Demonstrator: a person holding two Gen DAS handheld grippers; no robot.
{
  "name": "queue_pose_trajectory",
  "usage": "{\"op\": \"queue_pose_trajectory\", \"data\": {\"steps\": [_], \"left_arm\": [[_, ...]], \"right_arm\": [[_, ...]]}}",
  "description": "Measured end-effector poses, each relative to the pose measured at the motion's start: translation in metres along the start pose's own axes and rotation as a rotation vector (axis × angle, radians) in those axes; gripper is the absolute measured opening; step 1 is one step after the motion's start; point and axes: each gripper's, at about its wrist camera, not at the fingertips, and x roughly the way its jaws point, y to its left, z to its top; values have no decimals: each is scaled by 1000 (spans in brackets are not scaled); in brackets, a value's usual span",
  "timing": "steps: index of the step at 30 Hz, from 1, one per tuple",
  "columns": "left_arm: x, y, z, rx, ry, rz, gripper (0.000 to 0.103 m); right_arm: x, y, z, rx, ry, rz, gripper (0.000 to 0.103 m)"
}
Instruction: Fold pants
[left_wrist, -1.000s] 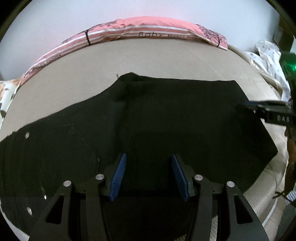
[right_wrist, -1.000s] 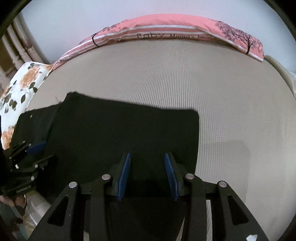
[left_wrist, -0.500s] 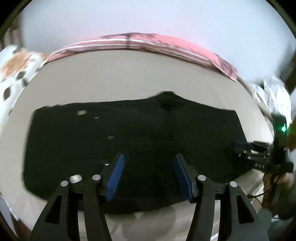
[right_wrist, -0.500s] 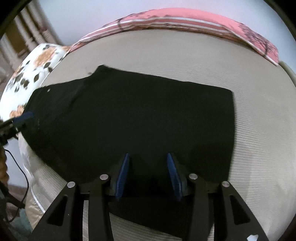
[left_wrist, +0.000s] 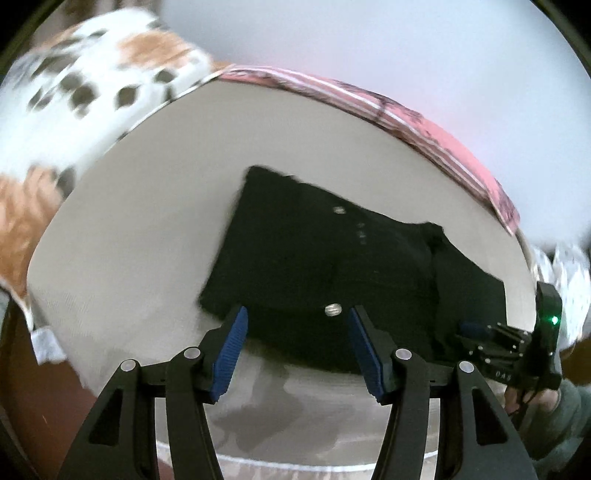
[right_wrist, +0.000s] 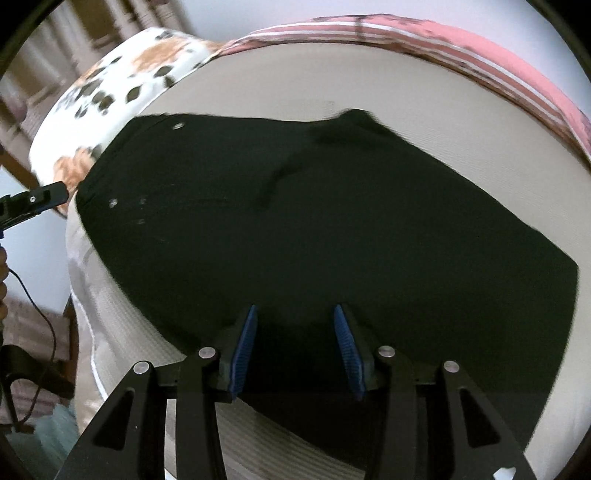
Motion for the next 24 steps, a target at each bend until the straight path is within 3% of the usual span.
{"op": "queue_pose_trajectory", "data": {"steps": [6, 12, 19, 24], "left_arm": [[6, 43, -14, -178, 40, -49, 60], [35, 74, -20, -385, 138, -240, 60], [58, 88, -18, -444, 145, -332, 60], [68, 87, -12, -429, 92, -368, 64]], "right_arm": [[9, 22, 17, -33, 24, 42, 43], [2, 26, 23, -10, 13, 97, 53], [-10, 25, 26, 30, -23, 96, 57], [-12, 21, 25, 70, -26, 99, 57]]}}
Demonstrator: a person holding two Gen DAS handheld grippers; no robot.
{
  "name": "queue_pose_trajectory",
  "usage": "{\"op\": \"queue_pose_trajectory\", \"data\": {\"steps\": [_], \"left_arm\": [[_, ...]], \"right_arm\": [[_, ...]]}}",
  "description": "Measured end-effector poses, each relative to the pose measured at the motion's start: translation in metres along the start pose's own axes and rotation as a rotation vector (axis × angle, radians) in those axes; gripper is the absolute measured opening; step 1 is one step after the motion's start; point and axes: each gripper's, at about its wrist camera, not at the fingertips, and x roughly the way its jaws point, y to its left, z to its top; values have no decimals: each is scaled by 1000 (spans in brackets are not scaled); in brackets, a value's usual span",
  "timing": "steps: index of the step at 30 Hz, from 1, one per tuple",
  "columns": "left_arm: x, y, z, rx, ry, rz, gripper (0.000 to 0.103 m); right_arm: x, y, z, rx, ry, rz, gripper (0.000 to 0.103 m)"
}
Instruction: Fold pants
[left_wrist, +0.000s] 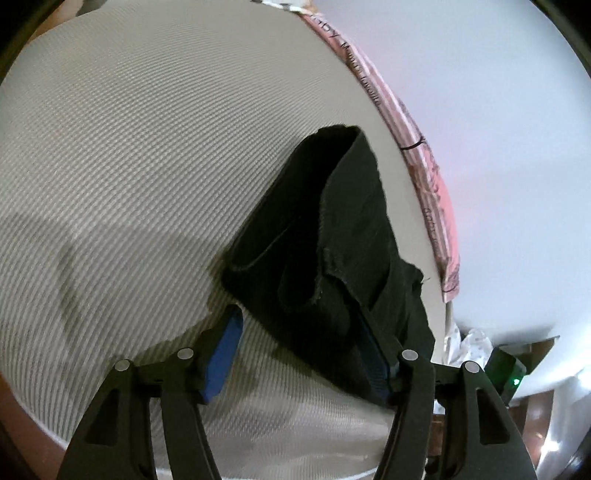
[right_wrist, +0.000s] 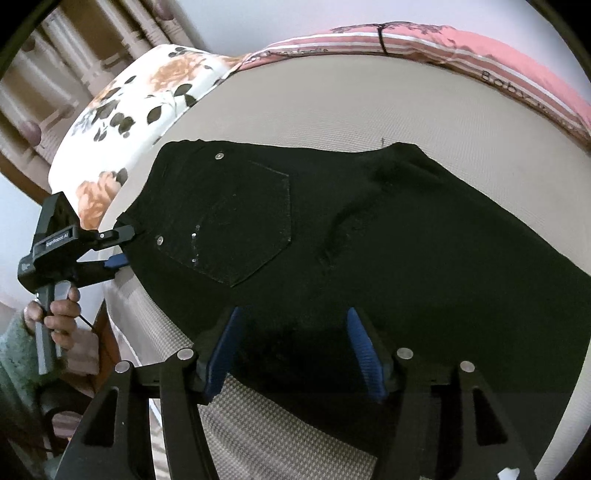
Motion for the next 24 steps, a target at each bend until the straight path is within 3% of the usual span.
{"op": "queue_pose_trajectory", "data": {"steps": [6, 21, 24], "left_arm": [[0, 14, 6, -36, -30, -90, 64], [7, 9, 9, 2, -21, -138, 67], [13, 10, 15, -34, -17, -163, 67]], "right_arm": [[1, 1, 0, 31, -2, -8, 57], [13, -3, 0, 75, 19, -27, 58], [13, -5, 2, 89, 11, -29, 58]]}}
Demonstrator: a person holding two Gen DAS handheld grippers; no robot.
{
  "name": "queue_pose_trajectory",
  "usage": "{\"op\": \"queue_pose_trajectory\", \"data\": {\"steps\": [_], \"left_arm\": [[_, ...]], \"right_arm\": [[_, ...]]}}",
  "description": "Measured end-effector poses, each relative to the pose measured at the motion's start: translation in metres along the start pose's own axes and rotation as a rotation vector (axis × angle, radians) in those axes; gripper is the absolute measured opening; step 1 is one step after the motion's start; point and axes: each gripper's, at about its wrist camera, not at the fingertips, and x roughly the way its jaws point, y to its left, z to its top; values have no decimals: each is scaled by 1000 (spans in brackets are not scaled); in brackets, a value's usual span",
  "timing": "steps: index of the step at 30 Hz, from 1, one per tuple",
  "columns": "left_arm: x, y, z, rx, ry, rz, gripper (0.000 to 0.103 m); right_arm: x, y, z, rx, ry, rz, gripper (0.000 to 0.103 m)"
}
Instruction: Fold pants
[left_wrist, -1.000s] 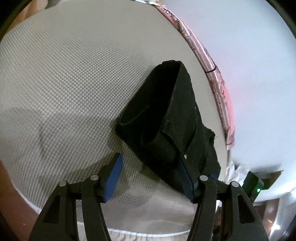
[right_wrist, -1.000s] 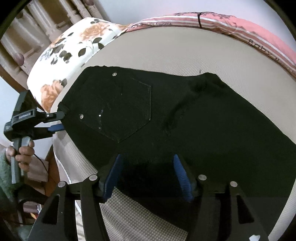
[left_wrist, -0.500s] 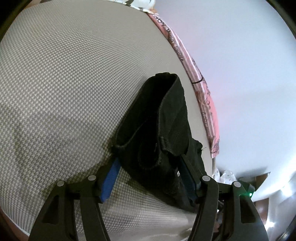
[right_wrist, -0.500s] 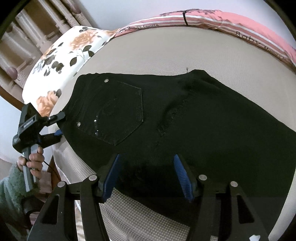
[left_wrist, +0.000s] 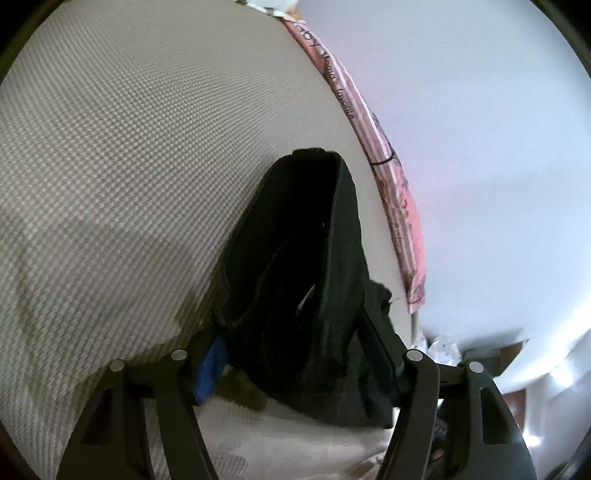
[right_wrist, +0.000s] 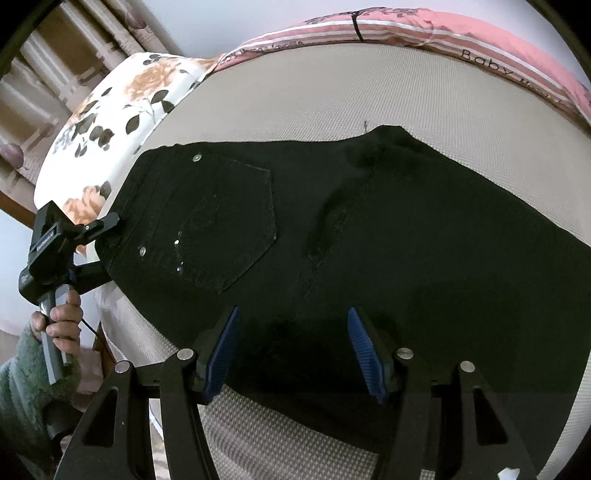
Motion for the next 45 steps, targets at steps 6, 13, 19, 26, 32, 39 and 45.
{"op": "queue_pose_trajectory", "data": {"steps": [6, 13, 19, 26, 32, 39, 45], "left_arm": [[20, -17, 12, 104, 43, 46, 66], [27, -20, 12, 151, 72, 101, 36], [22, -42, 8, 215, 50, 153, 27], [18, -84, 0, 267, 25, 109, 27], [22, -127, -12, 315, 26, 50, 25], [48, -184, -37, 413, 75, -20, 25], [81, -224, -62, 474, 142, -100, 25]], "right_arm": [[-1, -3, 1, 25, -11, -6, 58], [-7, -11, 4, 48, -36, -15, 58], [-12, -19, 4, 72, -47, -11, 58], [-22, -29, 0, 81, -75, -4, 58], [-34, -40, -3, 107, -110, 6, 58], [-59, -76, -17, 195, -164, 5, 58], [-89, -122, -34, 323, -222, 21, 58]]}}
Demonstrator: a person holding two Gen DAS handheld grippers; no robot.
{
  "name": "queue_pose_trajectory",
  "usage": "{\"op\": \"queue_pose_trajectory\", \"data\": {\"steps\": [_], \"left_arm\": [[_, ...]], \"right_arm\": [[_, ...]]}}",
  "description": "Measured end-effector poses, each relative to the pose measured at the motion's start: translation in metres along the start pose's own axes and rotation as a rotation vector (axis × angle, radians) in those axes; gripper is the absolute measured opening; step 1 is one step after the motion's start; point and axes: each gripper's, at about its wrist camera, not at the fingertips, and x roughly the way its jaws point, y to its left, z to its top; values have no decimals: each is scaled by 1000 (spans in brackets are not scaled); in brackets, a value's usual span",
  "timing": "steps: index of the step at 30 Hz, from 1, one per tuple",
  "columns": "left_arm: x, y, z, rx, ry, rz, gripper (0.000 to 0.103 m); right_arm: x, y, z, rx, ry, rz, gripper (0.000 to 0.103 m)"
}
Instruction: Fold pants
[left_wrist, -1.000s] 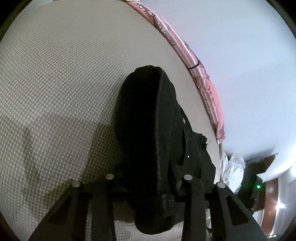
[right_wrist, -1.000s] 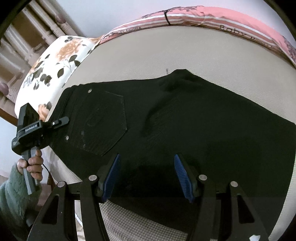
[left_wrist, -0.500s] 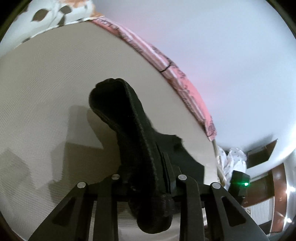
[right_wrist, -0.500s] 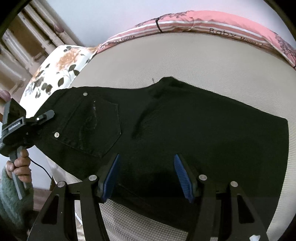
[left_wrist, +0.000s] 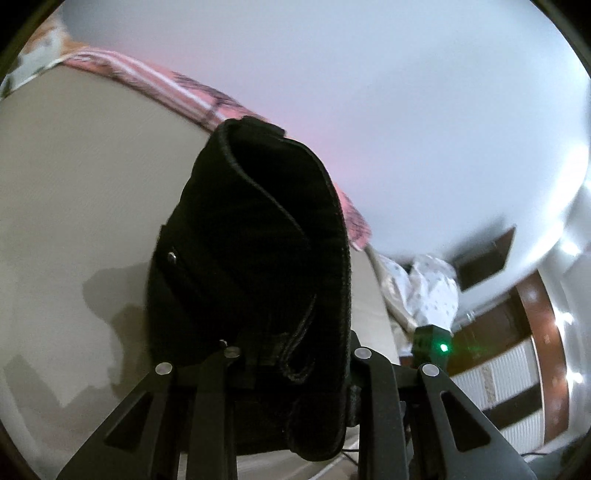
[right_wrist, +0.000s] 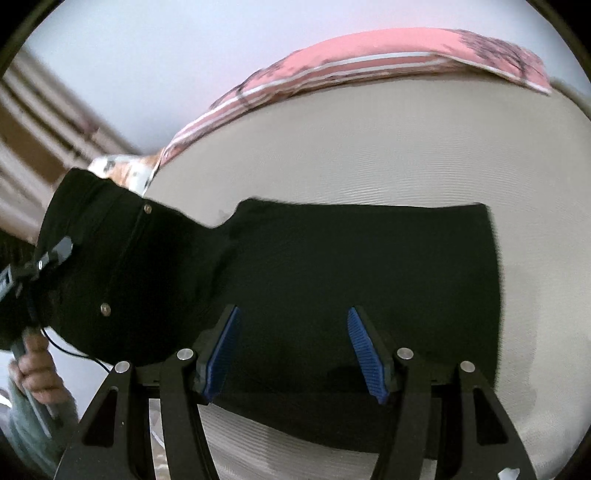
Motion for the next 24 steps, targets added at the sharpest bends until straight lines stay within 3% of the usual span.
{"op": "queue_pose_trajectory", "data": {"steps": [11, 17, 24], "left_arm": [[108, -77, -18, 97, 188, -74, 25], [159, -96, -43, 156, 287, 9, 25], [208, -106, -72, 247, 351, 178, 25]], "right_arm": [[-48, -76, 3, 162, -78, -19, 58], [-61, -110, 2, 228, -100, -29, 58], [-72, -138, -1, 277, -132, -27, 59]]}}
